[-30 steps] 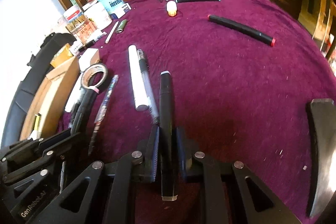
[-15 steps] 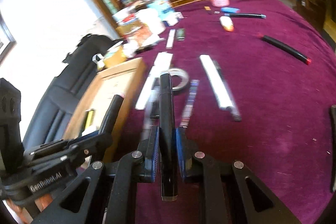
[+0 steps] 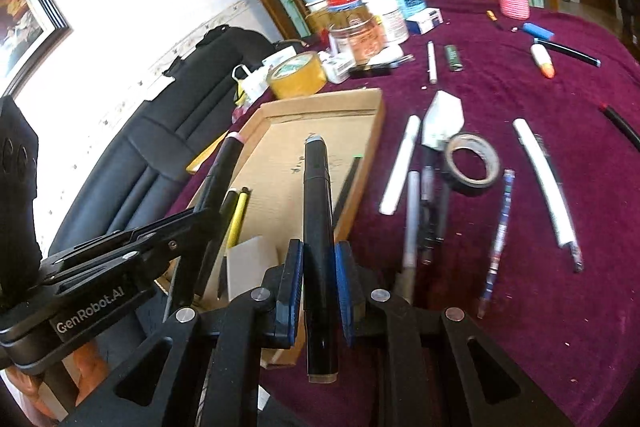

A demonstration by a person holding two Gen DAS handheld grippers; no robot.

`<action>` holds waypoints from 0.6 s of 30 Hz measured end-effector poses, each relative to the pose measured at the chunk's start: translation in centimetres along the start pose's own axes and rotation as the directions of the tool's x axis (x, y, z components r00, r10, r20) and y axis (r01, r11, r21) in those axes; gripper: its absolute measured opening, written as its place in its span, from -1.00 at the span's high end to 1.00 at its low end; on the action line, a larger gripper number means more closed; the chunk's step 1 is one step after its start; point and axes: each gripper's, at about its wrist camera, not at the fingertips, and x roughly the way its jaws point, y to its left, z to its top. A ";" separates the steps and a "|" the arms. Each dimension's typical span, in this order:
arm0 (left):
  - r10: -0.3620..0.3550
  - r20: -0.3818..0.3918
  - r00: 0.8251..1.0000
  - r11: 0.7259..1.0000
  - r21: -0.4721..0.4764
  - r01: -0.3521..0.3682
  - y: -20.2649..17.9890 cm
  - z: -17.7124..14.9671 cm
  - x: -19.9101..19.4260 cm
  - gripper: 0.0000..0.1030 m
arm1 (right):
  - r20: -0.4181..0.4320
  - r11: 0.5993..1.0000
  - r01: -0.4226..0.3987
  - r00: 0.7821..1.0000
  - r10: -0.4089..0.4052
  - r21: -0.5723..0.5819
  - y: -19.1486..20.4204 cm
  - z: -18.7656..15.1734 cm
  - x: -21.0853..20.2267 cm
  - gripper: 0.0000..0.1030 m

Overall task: Organize rigid objects
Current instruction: 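Carry both black markers into the cardboard tray and open both tools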

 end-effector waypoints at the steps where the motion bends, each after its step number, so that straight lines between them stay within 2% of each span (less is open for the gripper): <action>1: 0.007 0.002 1.000 1.000 -0.001 -0.007 0.3 0.2 0.2 0.73 | -0.003 1.000 -0.003 1.000 0.003 -0.005 0.3 0.1 0.2 0.67; 4: 0.031 0.005 1.000 1.000 -0.003 -0.031 0.9 0.6 0.8 0.73 | -0.012 1.000 0.000 1.000 0.000 -0.016 0.8 0.6 1.3 0.67; 14: -0.031 -0.066 0.997 0.995 -0.094 0.025 5.1 3.3 4.8 0.72 | -0.068 1.000 0.001 0.998 0.000 0.002 1.3 2.1 5.5 0.67; 18: -0.020 -0.097 0.995 0.994 -0.105 0.010 5.8 4.3 7.0 0.73 | -0.097 1.000 0.007 0.995 -0.005 0.017 1.0 2.6 7.6 0.67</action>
